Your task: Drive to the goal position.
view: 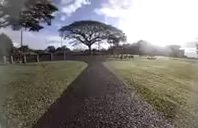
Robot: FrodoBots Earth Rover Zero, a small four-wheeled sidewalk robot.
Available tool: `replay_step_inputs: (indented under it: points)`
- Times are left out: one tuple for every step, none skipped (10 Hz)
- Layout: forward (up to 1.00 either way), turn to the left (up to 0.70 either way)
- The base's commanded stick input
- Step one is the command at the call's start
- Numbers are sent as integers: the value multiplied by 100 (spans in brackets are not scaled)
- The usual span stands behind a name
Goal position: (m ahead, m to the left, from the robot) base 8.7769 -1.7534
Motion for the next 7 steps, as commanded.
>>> replay_step_inputs:
  points:
    - [45, 0]
    - [45, 0]
    - [45, 0]
    - [45, 0]
    - [45, 0]
    - [45, 0]
    - [45, 0]
